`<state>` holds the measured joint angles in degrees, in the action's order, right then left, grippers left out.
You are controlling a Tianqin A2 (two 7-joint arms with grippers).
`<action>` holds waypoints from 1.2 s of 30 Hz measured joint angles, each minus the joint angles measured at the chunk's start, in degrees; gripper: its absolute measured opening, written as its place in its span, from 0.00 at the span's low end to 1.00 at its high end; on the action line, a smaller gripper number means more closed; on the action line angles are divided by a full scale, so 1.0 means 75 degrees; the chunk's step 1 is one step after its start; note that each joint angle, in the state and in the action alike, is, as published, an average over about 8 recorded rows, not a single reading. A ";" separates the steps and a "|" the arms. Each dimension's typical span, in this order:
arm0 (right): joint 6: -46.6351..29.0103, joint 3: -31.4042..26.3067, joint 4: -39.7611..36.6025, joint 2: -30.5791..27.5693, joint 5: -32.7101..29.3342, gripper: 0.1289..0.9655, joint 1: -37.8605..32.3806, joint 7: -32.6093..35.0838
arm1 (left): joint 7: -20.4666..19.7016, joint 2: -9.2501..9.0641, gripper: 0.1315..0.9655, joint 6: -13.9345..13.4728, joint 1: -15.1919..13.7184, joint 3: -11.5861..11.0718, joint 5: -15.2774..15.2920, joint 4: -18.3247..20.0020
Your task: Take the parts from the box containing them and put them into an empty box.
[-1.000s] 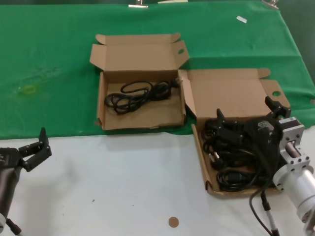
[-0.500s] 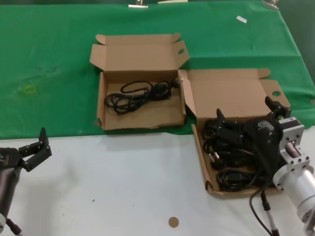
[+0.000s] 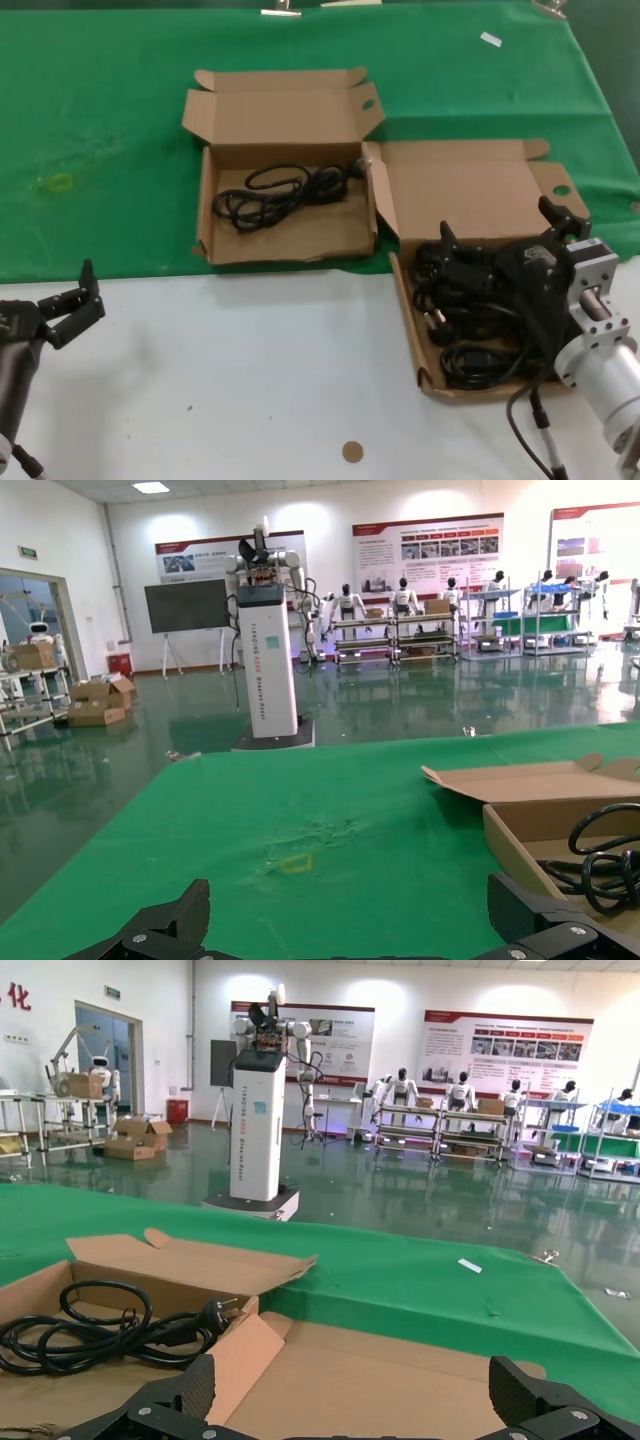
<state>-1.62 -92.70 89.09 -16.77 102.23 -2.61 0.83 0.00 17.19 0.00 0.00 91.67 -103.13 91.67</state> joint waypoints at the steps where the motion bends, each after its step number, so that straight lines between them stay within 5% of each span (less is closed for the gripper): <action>1: 0.0000 0.0000 0.0000 0.0000 0.0000 1.00 0.0000 0.0000 | 0.0000 0.0000 1.00 0.0000 0.0000 0.0000 0.0000 0.0000; 36: 0.0000 0.0000 0.0000 0.0000 0.0000 1.00 0.0000 0.0000 | 0.0000 0.0000 1.00 0.0000 0.0000 0.0000 0.0000 0.0000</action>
<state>-1.62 -92.70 89.09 -16.77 102.23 -2.61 0.83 0.00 17.19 0.00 0.00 91.67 -103.13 91.67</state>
